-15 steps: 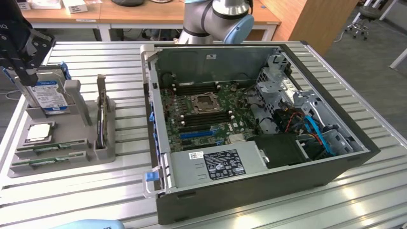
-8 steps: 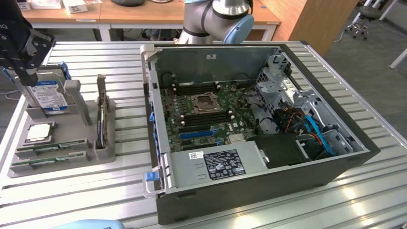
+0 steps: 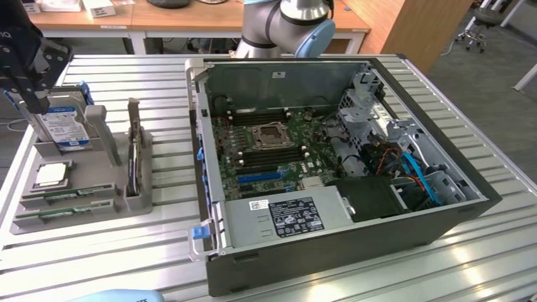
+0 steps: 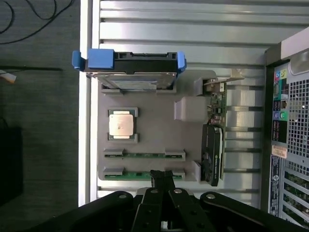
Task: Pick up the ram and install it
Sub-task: 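Pick up the ram and move it above insertion slot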
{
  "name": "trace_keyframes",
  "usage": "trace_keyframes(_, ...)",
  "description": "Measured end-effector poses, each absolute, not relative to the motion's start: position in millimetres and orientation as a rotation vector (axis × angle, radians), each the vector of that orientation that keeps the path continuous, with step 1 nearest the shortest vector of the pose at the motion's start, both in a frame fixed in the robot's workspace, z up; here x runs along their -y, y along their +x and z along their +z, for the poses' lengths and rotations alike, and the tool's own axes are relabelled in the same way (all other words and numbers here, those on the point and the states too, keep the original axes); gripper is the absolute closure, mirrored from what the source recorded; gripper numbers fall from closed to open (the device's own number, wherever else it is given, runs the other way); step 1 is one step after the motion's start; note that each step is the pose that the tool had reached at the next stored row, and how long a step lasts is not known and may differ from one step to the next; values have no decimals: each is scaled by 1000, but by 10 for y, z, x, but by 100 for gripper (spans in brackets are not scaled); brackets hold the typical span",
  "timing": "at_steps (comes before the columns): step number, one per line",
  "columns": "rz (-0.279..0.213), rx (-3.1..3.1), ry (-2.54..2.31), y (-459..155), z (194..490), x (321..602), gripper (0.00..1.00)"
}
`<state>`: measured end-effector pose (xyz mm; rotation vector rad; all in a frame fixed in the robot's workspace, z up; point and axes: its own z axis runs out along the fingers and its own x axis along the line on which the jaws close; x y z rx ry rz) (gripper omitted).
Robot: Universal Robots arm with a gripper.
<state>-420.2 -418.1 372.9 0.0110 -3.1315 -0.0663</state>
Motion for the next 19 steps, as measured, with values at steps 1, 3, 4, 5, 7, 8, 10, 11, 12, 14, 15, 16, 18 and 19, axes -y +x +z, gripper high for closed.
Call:
trace_keyframes(1, -66, 3131, 33, -4202, 3729, 4181, 90)
trace_keyframes(3, -65, 3130, 78, -4202, 3728, 4181, 90)
trace_keyframes(4, -64, 3129, 101, -4202, 3727, 4181, 90)
trace_keyframes(5, -63, 3127, 126, -4201, 3727, 4181, 90)
trace_keyframes(7, -61, 3125, 169, -4201, 3726, 4182, 90)
trace_keyframes(8, -60, 3123, 190, -4201, 3725, 4182, 90)
trace_keyframes(10, -57, 3120, 228, -4202, 3725, 4181, 90)
trace_keyframes(11, -55, 3118, 248, -4201, 3725, 4181, 90)
trace_keyframes(12, -54, 3117, 266, -4201, 3724, 4182, 90)
trace_keyframes(14, -51, 3113, 305, -4202, 3724, 4181, 90)
trace_keyframes(15, -50, 3110, 325, -4201, 3723, 4181, 90)
trace_keyframes(16, -49, 3108, 346, -4201, 3723, 4181, 90)
trace_keyframes(18, -47, 3102, 388, -4202, 3722, 4181, 90)
trace_keyframes(19, -46, 3100, 408, -4202, 3722, 4181, 90)
